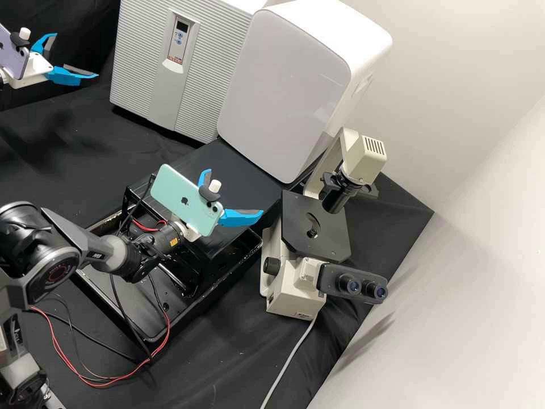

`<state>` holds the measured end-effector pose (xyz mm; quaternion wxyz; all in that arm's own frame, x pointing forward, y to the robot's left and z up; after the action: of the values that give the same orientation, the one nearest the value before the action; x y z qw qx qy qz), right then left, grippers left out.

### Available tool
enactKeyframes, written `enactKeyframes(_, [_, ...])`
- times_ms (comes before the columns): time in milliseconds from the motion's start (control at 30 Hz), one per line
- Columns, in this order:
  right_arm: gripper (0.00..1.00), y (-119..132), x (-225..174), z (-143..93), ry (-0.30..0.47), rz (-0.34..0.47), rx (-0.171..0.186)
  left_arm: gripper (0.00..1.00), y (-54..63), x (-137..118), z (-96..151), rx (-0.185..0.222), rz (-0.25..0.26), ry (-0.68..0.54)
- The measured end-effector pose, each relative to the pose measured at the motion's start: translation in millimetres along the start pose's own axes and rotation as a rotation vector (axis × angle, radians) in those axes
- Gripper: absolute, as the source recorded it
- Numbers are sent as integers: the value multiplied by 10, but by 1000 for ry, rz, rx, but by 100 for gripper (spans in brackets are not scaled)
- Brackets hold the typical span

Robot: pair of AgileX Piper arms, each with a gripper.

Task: Open the incubator door

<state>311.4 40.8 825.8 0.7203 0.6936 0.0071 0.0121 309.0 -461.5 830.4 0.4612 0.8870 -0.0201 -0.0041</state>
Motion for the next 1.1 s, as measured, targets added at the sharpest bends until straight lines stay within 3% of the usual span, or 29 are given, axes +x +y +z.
enactKeyframes(467, [100, 0, 0, 0, 0, 0, 0, 100, -6, 2, 2, 1, -2, -3])
enactKeyframes(867, [100, 0, 0, 0, 0, 0, 0, 100, -79, 81, -62, -33, -22, 14])
enactKeyframes(1100, [100, -5, -5, 4, -2, -2, 0, 100, -33, 294, -200, -3, -4, -12])
